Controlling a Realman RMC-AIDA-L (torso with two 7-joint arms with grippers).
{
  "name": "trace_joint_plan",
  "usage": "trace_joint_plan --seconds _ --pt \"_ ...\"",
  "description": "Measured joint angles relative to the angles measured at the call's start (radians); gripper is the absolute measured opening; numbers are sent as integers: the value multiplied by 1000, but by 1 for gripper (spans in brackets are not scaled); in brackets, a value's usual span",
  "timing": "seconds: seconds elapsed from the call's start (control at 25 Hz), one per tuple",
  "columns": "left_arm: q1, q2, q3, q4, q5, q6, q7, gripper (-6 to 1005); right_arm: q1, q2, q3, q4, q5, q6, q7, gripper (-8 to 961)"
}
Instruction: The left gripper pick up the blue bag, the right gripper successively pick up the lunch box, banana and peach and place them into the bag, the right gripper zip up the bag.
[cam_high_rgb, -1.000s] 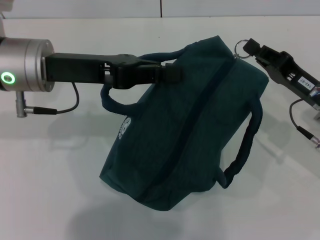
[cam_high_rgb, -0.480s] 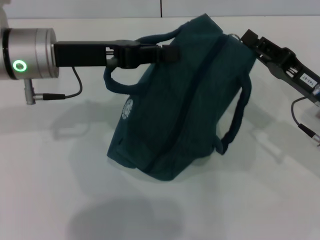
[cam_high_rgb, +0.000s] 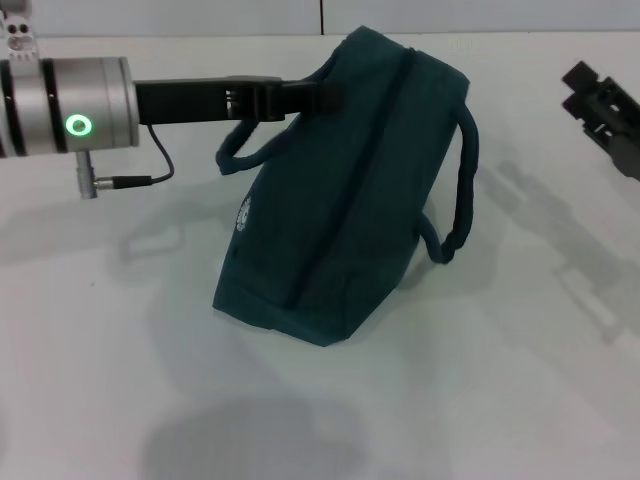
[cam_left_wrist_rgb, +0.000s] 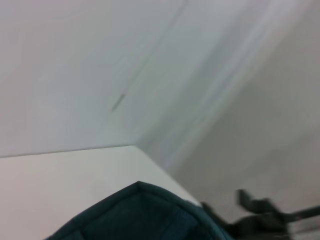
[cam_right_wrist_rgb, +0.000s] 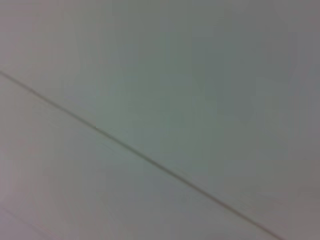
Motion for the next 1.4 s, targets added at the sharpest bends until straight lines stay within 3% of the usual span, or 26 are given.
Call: trace_joint_plan --seconds 0.16,0.24,0.4,0.48,0.76,0.96,1.16,1.28,1.4 --pt "-7 -7 0 -15 3 -74 38 179 -11 -5 11 3 -4 -28 -3 567" --pt "-15 -6 0 -20 2 -86 42 183 -13 -8 11 3 -8 -42 -6 767" --pt "-18 -6 -6 -22 -28 -89 40 191 -17 -12 10 4 -11 -74 -25 832" --pt "-16 -3 -6 -27 -60 -85 35 248 -18 -17 9 4 -13 -100 -48 865" --pt "-5 25 -5 -19 -148 28 36 453 4 -85 9 -8 -125 -234 -192 867" --pt "11 50 -8 25 -195 147 48 625 43 -111 10 -10 -261 -394 -357 867" --pt "70 75 -9 118 -236 272 91 844 67 -113 10 -29 -373 -456 -441 868" --pt "121 108 -2 144 -247 387 171 873 70 -105 10 -54 -462 -453 -517 868" --pt "178 115 0 168 -241 470 296 893 68 -81 10 -62 -536 -437 -637 868"
